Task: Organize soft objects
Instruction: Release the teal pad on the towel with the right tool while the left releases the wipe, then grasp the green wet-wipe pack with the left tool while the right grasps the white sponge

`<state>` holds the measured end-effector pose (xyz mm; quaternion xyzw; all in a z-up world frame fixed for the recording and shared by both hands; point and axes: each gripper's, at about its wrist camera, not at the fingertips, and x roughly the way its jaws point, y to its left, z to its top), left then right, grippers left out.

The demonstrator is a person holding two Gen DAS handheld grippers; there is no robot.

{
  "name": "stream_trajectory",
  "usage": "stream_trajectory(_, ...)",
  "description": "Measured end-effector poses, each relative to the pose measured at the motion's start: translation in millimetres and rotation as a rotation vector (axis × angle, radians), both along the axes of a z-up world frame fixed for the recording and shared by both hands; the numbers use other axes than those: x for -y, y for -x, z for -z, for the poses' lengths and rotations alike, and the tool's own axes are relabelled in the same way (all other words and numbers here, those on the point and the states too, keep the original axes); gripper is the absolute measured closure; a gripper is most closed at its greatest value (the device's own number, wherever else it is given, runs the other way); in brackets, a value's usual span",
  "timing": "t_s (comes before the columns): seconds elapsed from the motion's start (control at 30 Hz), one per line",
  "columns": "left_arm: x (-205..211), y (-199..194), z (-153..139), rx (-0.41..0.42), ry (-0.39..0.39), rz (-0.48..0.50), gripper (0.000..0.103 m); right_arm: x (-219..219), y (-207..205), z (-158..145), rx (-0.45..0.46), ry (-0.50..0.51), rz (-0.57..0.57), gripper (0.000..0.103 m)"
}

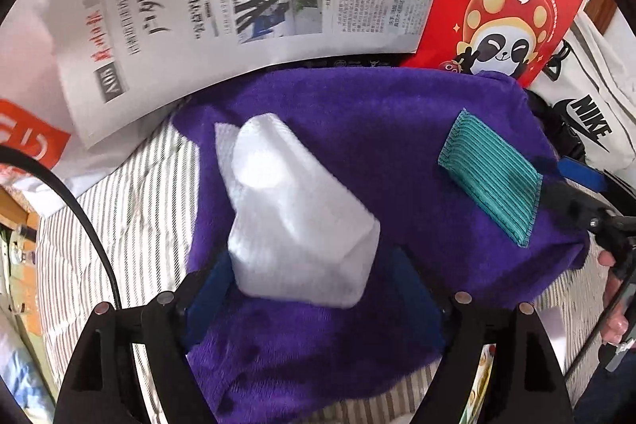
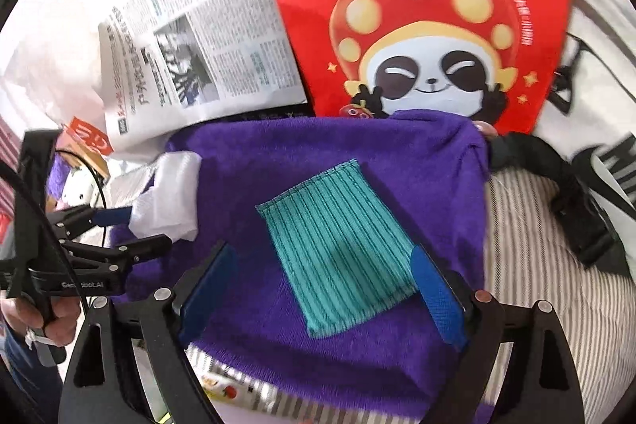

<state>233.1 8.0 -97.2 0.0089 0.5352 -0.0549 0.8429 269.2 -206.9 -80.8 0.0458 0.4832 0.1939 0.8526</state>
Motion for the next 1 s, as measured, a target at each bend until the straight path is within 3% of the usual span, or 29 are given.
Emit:
stream_trajectory(0.1, -7, 9, -4, -0.012, 0.043, 0.001, 0.022, 6, 13, -7, 0.013, -0.005, 0.014, 0.013)
stream_trajectory(0.33, -13, 44, -20, 0.016, 0.049, 0.004, 0.022, 15, 55, -28, 0.072, -0.006, 0.032, 0.013)
stream_trajectory(0.53, -47, 72, -25, 0.056, 0.108, 0.021, 0.022, 15, 89, -32, 0.068, -0.005, 0.051, 0.013)
stream_trajectory(0.63, -56, 91, -25, 0.067, 0.074, -0.012, 0.022, 15, 106, -30, 0.069, 0.015, 0.06, 0.013)
stream_trajectory(0.77, -71, 104, -8, 0.06, 0.022, -0.056, 0.022, 15, 130, -25, 0.056, 0.017, 0.064, 0.013)
stream_trajectory(1.0, -75, 96, 36, -0.009, 0.095, -0.078, 0.022, 11, 152, -15, 0.01, -0.024, 0.061, 0.013)
